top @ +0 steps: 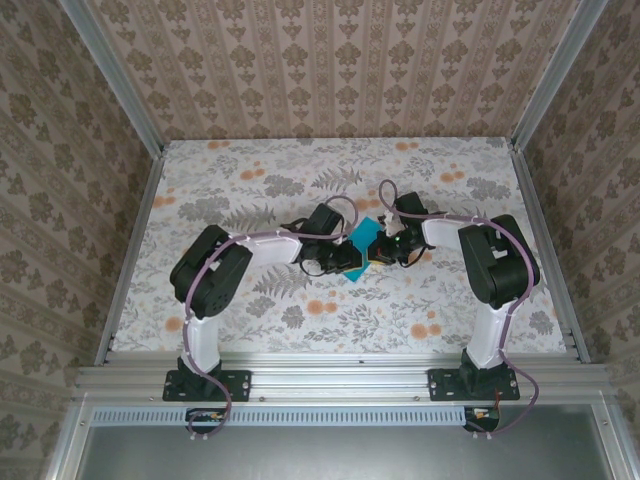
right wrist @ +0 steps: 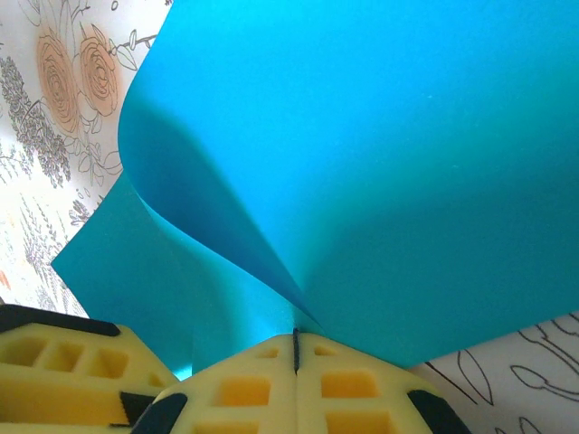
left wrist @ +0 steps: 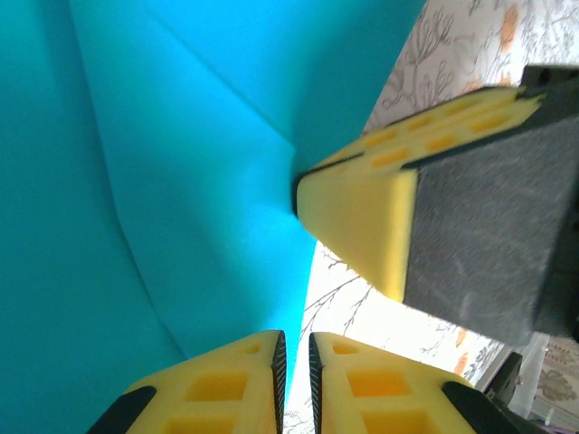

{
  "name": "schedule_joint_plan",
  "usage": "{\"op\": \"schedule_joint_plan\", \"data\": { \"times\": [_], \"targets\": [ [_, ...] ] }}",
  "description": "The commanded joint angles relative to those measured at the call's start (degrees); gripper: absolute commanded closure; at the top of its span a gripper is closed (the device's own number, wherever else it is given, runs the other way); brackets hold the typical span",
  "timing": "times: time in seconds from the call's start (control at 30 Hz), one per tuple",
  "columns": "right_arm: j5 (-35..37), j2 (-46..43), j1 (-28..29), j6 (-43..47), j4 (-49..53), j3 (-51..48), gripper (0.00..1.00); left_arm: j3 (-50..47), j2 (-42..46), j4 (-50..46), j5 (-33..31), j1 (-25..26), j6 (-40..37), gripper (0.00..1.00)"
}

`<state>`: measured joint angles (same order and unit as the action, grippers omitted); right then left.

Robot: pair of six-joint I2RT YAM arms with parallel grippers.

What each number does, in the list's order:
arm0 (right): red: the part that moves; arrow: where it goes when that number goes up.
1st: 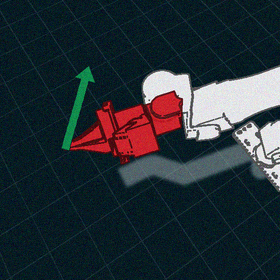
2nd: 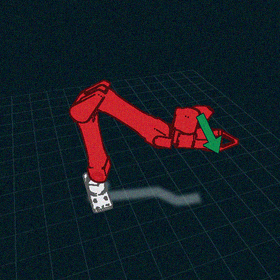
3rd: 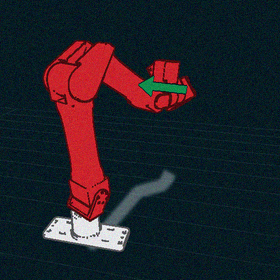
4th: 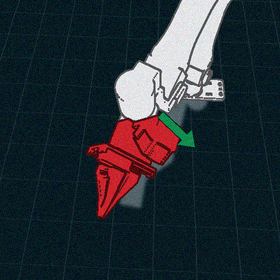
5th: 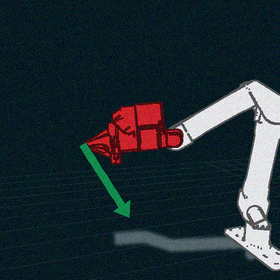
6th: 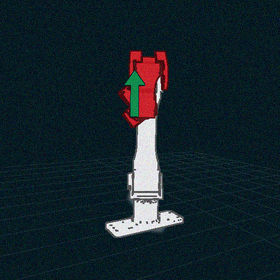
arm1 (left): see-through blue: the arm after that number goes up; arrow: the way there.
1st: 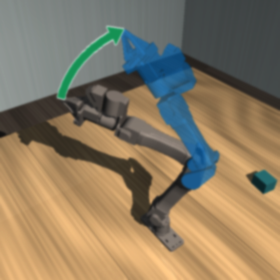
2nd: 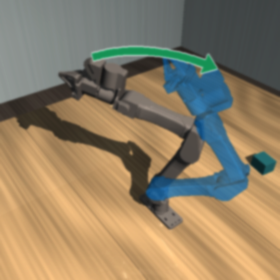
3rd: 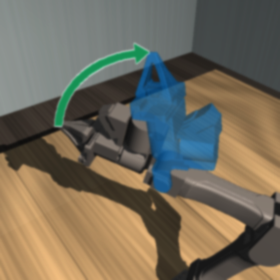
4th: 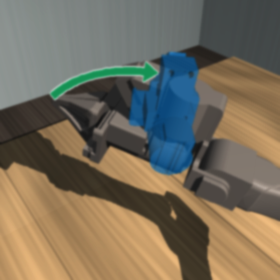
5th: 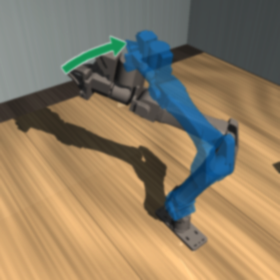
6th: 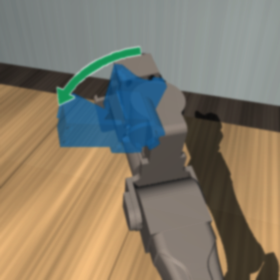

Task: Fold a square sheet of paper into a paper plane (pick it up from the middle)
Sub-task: Fold the triangle a second time at the center of the table.

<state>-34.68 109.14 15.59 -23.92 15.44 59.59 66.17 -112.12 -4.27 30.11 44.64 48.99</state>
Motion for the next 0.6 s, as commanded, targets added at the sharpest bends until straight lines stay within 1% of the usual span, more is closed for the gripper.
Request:
{"op": "schedule_joint_plan", "data": {
  "times": [0.0,0.33,0.57],
  "targets": [
    [3.8,2.3,0.6,1.2,3.6,-0.2,0.94,-1.1,0.3,1.1,2.0,0.5,-2.0,0.82],
    [3.8,2.1,0.6,1.3,3.8,-0.2,0.94,-1.4,-0.4,0.0,3.7,1.1,-5.0,0.82],
    [3.8,2.4,0.6,1.6,4.2,0.0,0.94,-1.3,-0.4,-3.3,3.5,1.4,-7.8,0.82]
  ]
}}
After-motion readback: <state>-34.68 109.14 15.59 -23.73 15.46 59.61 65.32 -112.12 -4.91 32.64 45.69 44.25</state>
